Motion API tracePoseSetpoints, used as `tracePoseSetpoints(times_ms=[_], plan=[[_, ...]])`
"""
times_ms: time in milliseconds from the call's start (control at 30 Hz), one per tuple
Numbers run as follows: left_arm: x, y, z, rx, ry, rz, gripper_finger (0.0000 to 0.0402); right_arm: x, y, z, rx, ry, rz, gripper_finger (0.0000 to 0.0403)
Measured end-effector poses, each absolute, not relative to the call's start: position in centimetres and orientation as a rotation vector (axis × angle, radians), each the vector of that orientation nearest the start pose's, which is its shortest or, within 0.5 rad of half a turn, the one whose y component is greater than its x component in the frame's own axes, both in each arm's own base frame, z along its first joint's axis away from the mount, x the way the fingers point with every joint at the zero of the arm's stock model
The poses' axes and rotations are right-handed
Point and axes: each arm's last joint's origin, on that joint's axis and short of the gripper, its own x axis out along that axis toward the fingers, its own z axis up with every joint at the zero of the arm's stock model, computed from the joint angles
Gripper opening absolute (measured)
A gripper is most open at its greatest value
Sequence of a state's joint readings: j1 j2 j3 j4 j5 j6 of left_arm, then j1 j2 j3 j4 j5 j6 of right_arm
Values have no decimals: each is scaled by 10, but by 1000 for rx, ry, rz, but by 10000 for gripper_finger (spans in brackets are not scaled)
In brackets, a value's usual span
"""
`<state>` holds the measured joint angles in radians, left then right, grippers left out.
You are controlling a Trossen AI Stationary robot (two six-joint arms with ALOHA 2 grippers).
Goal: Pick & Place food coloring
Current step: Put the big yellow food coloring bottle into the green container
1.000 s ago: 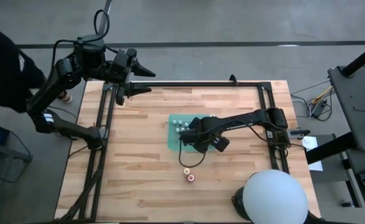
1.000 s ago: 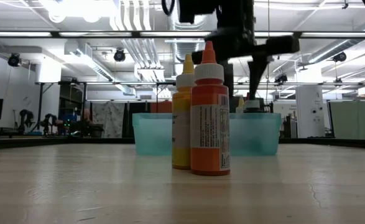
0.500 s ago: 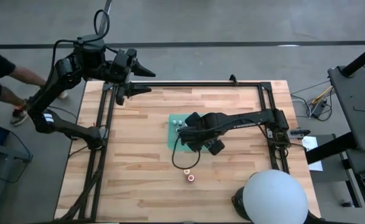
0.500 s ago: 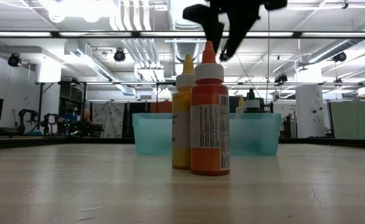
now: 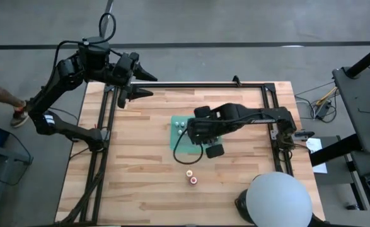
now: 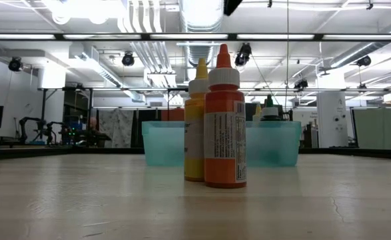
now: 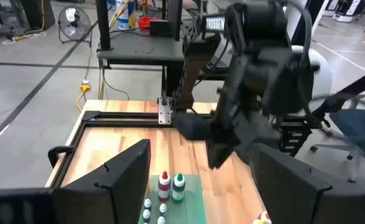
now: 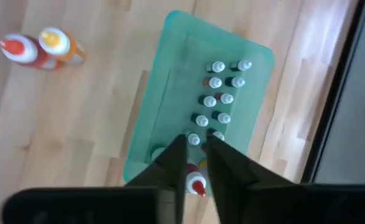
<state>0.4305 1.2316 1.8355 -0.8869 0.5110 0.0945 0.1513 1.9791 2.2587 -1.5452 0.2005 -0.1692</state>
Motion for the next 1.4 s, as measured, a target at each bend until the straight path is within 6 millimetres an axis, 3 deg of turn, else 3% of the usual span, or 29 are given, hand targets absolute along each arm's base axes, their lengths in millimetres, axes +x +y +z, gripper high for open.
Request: tracePoseSetpoints(times_ms=[133,400,733,933,1233,1400], plan=[[177,66,514,-36,256,-96,222,360,50,390,-313,1224,25,13],[173,63,512,-61,281,-127,127,345,60,404,-241,1182,-5,9],[168,55,510,-91,316,-171,7,336,81,408,-203,1165,2,9],[159,45,512,-75,312,-208,1,330,91,414,-172,1128,-5,8],[148,37,511,-67,306,-228,0,309,89,455,-107,851,2,8],[150,34,499,-79,337,-250,0,298,85,456,-111,837,5,8]])
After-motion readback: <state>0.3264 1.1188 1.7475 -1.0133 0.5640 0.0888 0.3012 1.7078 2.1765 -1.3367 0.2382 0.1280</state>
